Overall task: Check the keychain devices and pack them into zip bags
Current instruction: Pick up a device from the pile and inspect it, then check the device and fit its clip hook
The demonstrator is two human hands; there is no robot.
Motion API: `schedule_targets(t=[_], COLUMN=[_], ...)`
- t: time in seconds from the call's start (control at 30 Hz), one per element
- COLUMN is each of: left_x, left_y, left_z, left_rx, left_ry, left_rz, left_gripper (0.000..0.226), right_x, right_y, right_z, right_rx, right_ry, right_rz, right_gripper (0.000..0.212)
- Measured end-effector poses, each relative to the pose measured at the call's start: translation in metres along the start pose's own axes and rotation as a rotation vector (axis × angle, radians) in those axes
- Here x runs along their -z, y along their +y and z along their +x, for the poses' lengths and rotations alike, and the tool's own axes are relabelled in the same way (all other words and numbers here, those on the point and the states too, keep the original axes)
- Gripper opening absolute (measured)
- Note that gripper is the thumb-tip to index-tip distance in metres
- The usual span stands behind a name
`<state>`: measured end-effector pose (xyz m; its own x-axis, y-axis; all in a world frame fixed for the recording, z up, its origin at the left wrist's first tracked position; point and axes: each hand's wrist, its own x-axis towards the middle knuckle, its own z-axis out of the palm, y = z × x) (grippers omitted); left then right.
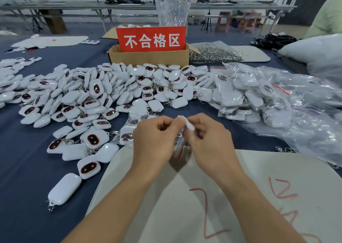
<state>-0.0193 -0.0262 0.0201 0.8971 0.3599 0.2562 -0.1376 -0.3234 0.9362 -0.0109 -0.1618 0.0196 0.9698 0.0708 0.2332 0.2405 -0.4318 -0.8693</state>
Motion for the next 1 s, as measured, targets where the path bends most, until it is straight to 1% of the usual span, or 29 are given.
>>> schedule_targets(t=[0.03, 0.07, 0.1, 0.17, 0.23, 0.27, 0.3, 0.33, 0.4, 0.43, 0.47, 0.5, 0.53, 0.57, 0.63, 0.67, 0.7, 0.73, 0.8, 0.83, 0.87, 0.93, 1.0], left_x=[0.000, 0.001, 0.001, 0.001, 0.001, 0.001, 0.001, 0.001, 0.001, 0.001, 0.001, 0.001, 0.001, 0.002, 0.002, 0.003, 0.004, 0.003, 0.001, 0.000, -0.001, -0.001, 0.000], left_y=[-0.001, 0.000, 0.000, 0.002, 0.004, 0.005, 0.005, 0.005, 0.005, 0.004, 0.004, 0.004, 0.004, 0.004, 0.004, 0.006, 0.006, 0.004, 0.001, 0.001, 0.002, 0.001, 0.002], left_z=[0.001, 0.002, 0.002, 0.003, 0.001, 0.001, 0.001, 0.001, 0.001, 0.001, 0.001, 0.001, 0.001, 0.001, 0.002, 0.001, 0.000, 0.000, -0.002, -0.003, -0.004, -0.005, -0.004], left_rx=[-0.003, -0.008, -0.021, -0.060, -0.097, -0.101, -0.097, -0.093, -0.095, -0.095, -0.091, -0.081, -0.058, -0.036, 0.006, -0.002, -0.043, -0.115, -0.304, -0.352, -0.333, -0.266, -0.250], left_ry=[0.007, 0.011, -0.003, -0.091, -0.145, -0.142, -0.124, -0.099, -0.058, -0.046, -0.041, -0.028, -0.013, -0.005, -0.019, -0.029, -0.030, -0.030, -0.040, -0.065, -0.108, -0.132, -0.098], left_rz=[-0.005, -0.006, 0.006, 0.013, 0.001, 0.001, 0.003, 0.007, 0.042, 0.059, 0.056, 0.038, 0.015, -0.002, -0.048, -0.055, -0.020, 0.094, 0.503, 0.685, 0.802, 0.862, 0.822], left_gripper=[0.013, 0.011, 0.010, 0.011, 0.012, 0.013, 0.015, 0.020, 0.034, 0.034, 0.028, 0.020, 0.015, 0.018, 0.039, 0.045, 0.048, 0.048, 0.035, 0.030, 0.032, 0.029, 0.020], right_x=[0.001, 0.003, 0.006, 0.011, 0.014, 0.014, 0.014, 0.013, 0.011, 0.008, 0.006, 0.005, 0.003, 0.001, 0.002, 0.003, 0.004, 0.006, 0.011, 0.012, 0.014, 0.015, 0.014], right_y=[0.001, 0.001, 0.001, 0.001, 0.001, 0.001, 0.001, 0.000, -0.002, -0.003, -0.004, -0.004, -0.004, -0.006, -0.005, -0.004, -0.005, -0.006, -0.007, -0.004, -0.003, -0.001, -0.001], right_z=[0.002, 0.004, 0.006, 0.006, 0.005, 0.004, 0.004, 0.004, 0.003, 0.001, -0.002, -0.004, -0.006, -0.007, -0.004, -0.002, 0.000, 0.002, 0.004, 0.005, 0.006, 0.006, 0.006], right_rx=[-0.034, -0.084, -0.133, -0.212, -0.248, -0.254, -0.259, -0.255, -0.190, -0.139, -0.082, -0.031, 0.003, 0.022, 0.042, 0.030, -0.008, -0.050, -0.125, -0.163, -0.198, -0.241, -0.255], right_ry=[-0.002, -0.011, -0.039, -0.140, -0.228, -0.230, -0.206, -0.146, 0.039, 0.116, 0.145, 0.142, 0.115, 0.089, 0.096, 0.117, 0.139, 0.164, 0.180, 0.175, 0.170, 0.162, 0.158], right_rz=[0.020, 0.104, 0.246, 0.494, 0.570, 0.571, 0.560, 0.503, 0.271, 0.156, 0.083, 0.042, 0.023, 0.004, -0.028, -0.015, 0.040, 0.084, 0.038, -0.021, -0.074, -0.117, -0.132], right_gripper=[0.009, 0.018, 0.021, 0.024, 0.025, 0.024, 0.023, 0.019, 0.004, 0.016, 0.028, 0.034, 0.034, 0.029, 0.004, 0.016, 0.030, 0.039, 0.050, 0.053, 0.056, 0.059, 0.059])
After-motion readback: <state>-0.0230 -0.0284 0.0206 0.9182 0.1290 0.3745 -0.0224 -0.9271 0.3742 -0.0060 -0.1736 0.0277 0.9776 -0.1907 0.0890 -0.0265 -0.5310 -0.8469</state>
